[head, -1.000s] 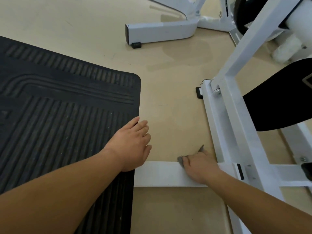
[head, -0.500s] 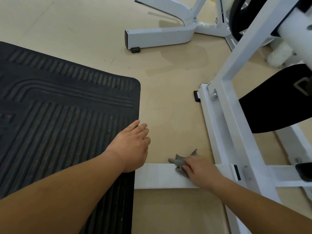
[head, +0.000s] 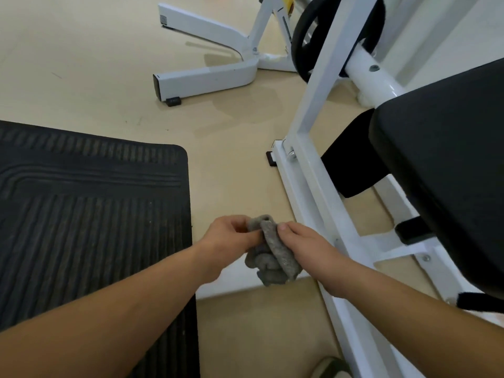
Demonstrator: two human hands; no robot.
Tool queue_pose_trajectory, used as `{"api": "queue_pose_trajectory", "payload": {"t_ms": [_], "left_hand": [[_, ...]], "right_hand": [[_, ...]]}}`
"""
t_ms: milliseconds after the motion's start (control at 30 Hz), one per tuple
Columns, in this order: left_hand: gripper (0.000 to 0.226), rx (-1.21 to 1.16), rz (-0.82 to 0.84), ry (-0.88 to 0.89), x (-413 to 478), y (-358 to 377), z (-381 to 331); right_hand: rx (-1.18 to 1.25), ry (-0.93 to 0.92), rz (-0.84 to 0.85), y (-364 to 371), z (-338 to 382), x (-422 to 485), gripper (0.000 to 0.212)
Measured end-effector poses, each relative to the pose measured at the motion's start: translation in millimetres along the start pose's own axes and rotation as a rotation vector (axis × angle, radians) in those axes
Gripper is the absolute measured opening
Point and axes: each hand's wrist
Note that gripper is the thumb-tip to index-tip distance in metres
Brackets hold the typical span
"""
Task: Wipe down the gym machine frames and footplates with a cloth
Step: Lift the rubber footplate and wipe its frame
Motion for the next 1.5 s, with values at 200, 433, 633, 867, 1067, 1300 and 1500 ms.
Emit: {"api": "queue_pose_trajectory", "payload": {"t_ms": [200,433,633,867,1067,1300,1500], "left_hand": [[0.025,-0.14,-0.04,-0.129,-52.7,12.0,-22.6],[0.021,-0.154,-0.194,-0.143,-114.7,-15.6,3.7],[0.021,-0.074,-0.398,-0.044,-186.9,-45.3,-5.2],[0.035,0.248,-0.629,0.018,-341.3,-116.7,5.4],[0.034,0.706,-0.753,-0.137,-450.1,-169.2,29.3],[0.043,0.693,-1.06,-0.219,-510.7,-245.6,72.0],[0.042,0.497,-1.225,-0.181,-512.9,-332.8,138.8]], "right_hand": [[0.189,0.25,-0.165,7.5,-4.1,-27.1,0.06],[0.015,0.092,-0.198,66.2,-41.6,-59.9,0.044],[-0.067,-0.213,-0.164,95.0,-12.8,-96.3,0.047],[-0.191,-0.62,0.117,171.8,37.6,-182.3,0.037],[-0.352,-0.928,0.302,243.1,44.5,-249.2,0.019],[-0.305,-1.0,0.342,301.6,57.5,-304.3,0.024],[-0.396,-1.11,0.159,388.1,61.4,-325.8,0.033]]}}
Point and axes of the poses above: each hand's wrist, its own x-axis towards the middle knuckle, its own y-axis out of the palm, z = x × y, and after that the axes turned 9 degrees about -z, right-handed
